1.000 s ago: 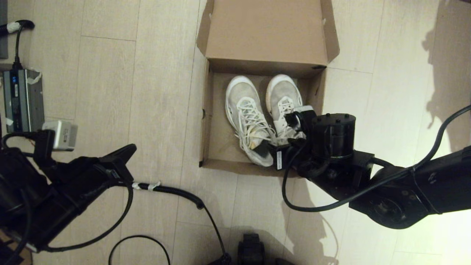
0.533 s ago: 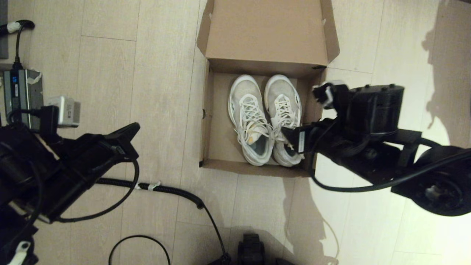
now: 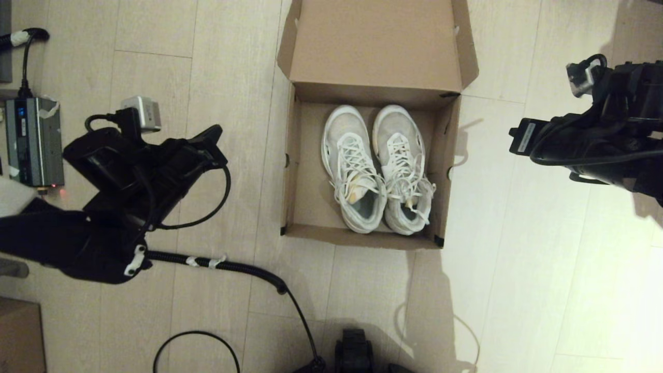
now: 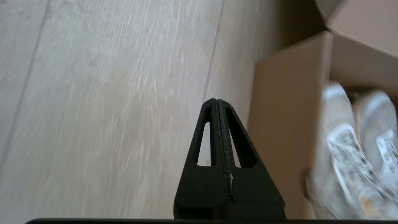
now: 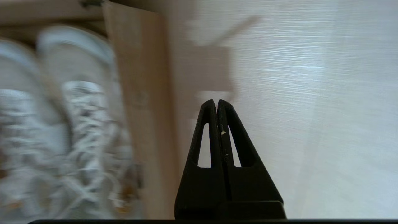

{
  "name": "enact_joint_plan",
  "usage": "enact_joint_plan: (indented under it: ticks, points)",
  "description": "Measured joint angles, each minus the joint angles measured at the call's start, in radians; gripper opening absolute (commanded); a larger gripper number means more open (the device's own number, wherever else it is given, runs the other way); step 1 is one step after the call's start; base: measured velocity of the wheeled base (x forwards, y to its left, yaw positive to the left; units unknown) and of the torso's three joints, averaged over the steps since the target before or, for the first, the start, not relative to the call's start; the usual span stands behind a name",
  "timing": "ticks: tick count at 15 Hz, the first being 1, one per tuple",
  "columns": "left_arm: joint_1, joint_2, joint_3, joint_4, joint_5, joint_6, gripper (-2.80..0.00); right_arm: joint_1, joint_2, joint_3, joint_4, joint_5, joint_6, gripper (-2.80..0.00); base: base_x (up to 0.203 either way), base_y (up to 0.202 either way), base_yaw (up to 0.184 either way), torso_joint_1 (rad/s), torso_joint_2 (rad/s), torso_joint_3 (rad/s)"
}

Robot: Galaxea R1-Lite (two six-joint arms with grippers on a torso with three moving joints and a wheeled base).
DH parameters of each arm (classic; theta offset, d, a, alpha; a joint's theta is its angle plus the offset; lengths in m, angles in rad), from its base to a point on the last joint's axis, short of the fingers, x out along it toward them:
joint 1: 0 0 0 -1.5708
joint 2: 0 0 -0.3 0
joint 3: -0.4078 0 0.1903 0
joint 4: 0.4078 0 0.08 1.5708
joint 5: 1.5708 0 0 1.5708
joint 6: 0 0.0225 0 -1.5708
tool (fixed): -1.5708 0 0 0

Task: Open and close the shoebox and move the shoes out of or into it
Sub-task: Put the shoes into the shoe box

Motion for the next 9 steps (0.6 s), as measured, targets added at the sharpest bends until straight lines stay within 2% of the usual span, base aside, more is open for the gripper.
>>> enact_joint_plan:
  ticks: [3,4,5,9]
  points:
    - [0.025,0.113,-0.156,-0.044,-0.142,-0.050,-2.80,-0.102,0.095,-0.096,-0.070,0.375,0.131,-2.80,0.000,0.000,0.000,0.000,0.00,0.000]
    - [0.026,0.149,-0.204,-0.045,-0.182,-0.069,-2.80,-0.119,0.147,-0.153,-0.081,0.461,0.157,-2.80,0.000,0.000,0.000,0.000,0.00,0.000]
    - [0.024,0.185,-0.245,-0.036,-0.199,-0.078,-2.80,-0.130,0.203,-0.215,-0.096,0.483,0.173,-2.80,0.000,0.000,0.000,0.000,0.00,0.000]
    - [-0.028,0.275,-0.321,-0.016,-0.207,-0.082,-2.80,-0.126,0.411,-0.422,-0.207,0.415,0.201,-2.80,0.000,0.000,0.000,0.000,0.00,0.000]
